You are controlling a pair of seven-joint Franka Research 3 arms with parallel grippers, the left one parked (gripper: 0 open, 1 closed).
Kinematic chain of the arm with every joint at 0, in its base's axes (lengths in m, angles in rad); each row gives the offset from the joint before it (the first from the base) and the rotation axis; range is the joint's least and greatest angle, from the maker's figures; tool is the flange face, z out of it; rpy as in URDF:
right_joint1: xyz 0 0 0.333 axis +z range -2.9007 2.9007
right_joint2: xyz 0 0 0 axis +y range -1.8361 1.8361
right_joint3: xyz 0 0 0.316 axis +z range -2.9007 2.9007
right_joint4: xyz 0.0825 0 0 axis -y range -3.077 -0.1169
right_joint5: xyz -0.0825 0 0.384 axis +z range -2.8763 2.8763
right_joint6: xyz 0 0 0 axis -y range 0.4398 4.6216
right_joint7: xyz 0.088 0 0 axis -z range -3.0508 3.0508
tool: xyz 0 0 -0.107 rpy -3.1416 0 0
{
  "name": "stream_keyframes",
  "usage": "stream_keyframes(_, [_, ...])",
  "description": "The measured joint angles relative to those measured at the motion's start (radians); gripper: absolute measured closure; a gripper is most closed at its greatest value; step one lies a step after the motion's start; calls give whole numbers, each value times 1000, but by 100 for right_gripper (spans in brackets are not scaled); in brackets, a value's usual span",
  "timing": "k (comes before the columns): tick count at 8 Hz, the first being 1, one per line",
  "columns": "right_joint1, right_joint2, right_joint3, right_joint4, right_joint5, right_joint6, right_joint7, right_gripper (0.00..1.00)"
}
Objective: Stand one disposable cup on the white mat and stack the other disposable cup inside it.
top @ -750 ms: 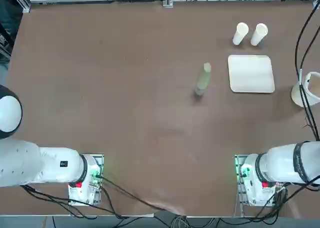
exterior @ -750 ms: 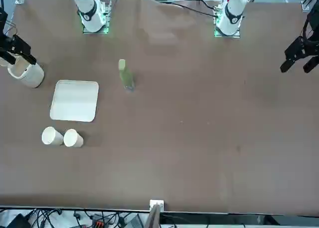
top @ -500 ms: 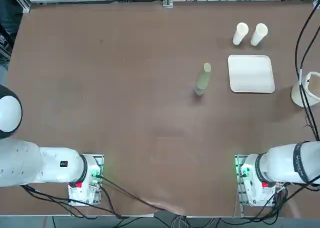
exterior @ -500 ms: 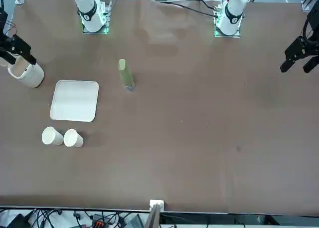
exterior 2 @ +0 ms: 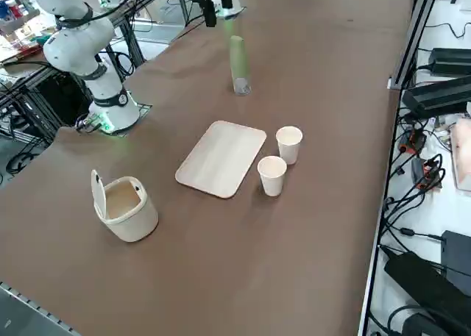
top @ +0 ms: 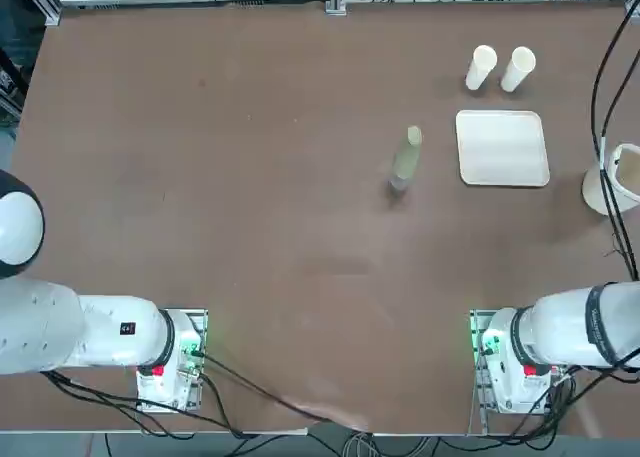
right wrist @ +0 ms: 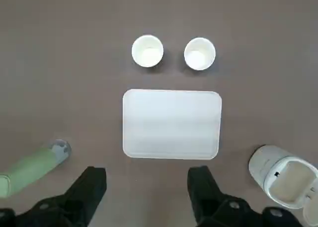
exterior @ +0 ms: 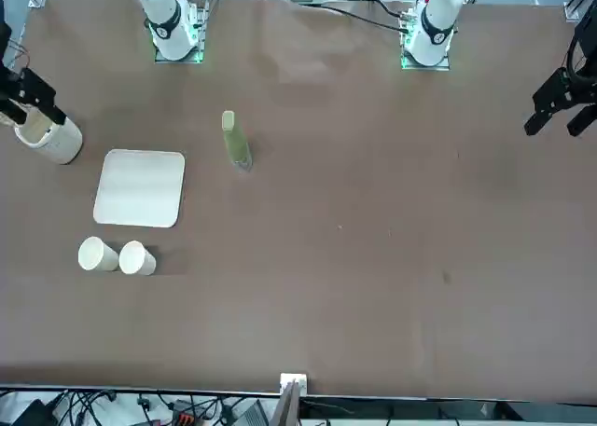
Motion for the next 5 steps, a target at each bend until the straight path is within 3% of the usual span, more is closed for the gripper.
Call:
stream_keyframes(2, [26,98,1,-11,-1,62,0,0])
stream_keyframes(5, [80,298,2,-20,-84,249,5,0])
